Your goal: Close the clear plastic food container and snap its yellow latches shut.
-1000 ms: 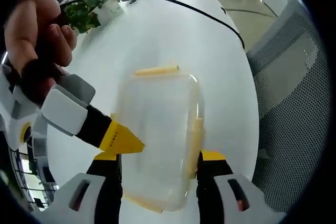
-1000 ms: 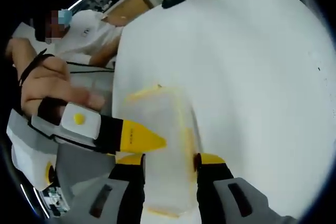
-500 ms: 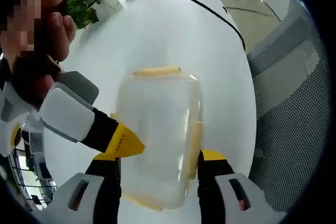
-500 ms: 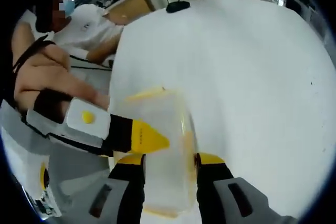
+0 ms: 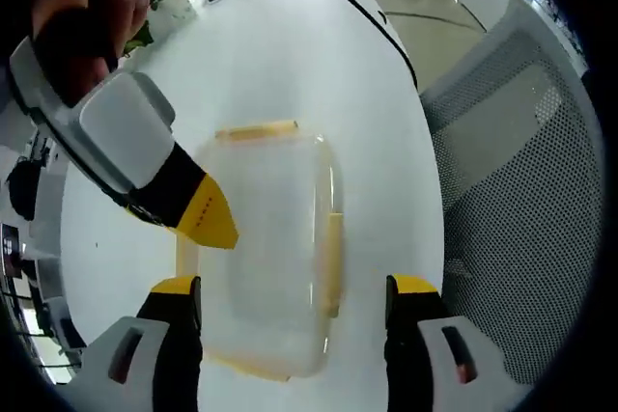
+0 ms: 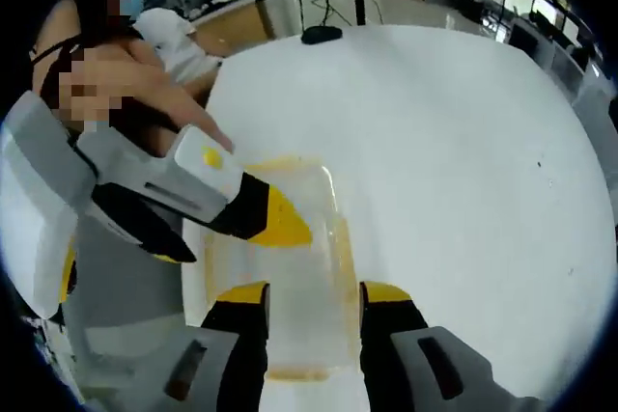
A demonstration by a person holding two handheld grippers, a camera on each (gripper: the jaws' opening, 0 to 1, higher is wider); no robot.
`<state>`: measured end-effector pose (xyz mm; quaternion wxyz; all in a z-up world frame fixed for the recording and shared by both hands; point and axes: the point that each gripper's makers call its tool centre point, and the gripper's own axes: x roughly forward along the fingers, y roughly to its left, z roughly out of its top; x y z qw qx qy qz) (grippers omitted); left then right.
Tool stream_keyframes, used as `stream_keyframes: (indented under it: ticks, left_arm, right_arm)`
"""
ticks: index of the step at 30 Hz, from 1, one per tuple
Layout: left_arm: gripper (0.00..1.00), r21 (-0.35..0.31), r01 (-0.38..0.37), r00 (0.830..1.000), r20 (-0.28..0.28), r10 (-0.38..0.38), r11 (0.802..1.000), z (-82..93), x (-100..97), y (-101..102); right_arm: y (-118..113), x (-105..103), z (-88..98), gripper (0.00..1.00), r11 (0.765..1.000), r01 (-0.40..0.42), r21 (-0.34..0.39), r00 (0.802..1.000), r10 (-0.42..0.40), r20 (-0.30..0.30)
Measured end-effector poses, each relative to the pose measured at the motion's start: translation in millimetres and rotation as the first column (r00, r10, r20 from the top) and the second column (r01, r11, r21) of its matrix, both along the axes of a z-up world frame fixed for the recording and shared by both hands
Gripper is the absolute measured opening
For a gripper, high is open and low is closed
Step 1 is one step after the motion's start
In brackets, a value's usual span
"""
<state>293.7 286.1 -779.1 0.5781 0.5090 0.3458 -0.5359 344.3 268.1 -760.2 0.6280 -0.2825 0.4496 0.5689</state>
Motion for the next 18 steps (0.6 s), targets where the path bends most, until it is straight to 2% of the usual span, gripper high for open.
stream_keyframes:
  ticks: [2, 4, 6, 9, 11, 18]
  left_arm:
    - [0.79, -0.002, 0.003, 1.0, -0.019, -0.003, 1.0, -0.1, -1.4, 0.3]
    - [0.8, -0.005, 0.012, 1.0, -0.02, -0.012, 1.0, -0.9, -2.6, 0.1]
    - [0.84, 0.004, 0.016, 1.0, -0.018, -0.016, 1.0, -2.7, -2.8, 1.7]
    - [0.97, -0.017, 0.004, 0.999, -0.039, -0.005, 1.0, -1.6, -7.8, -0.7]
    - [0.99, -0.023, 0.006, 0.998, -0.062, -0.007, 1.0, -0.3, -12.1, -1.0]
    - [0.98, -0.024, 0.001, 0.997, -0.072, -0.003, 1.0, 2.4, -7.9, 6.5]
  right_arm:
    - [0.1, -0.5, 1.2, 0.44, 1.0, 0.008, 0.007, 1.0, -0.008, 0.01]
    - [1.7, -1.2, 3.3, 0.56, 1.0, 0.014, 0.02, 1.0, -0.014, 0.026]
    - [3.8, -3.4, 5.3, 0.6, 0.999, 0.013, 0.038, 1.0, -0.014, 0.028]
    - [4.7, -8.0, 5.3, 0.67, 0.998, 0.018, 0.052, 1.0, -0.019, 0.023]
    - [3.9, -11.4, 3.9, 0.69, 0.999, 0.011, 0.051, 0.999, -0.012, 0.031]
    - [0.7, -18.3, 2.5, 0.7, 0.998, 0.0, 0.061, 0.999, -0.003, 0.048]
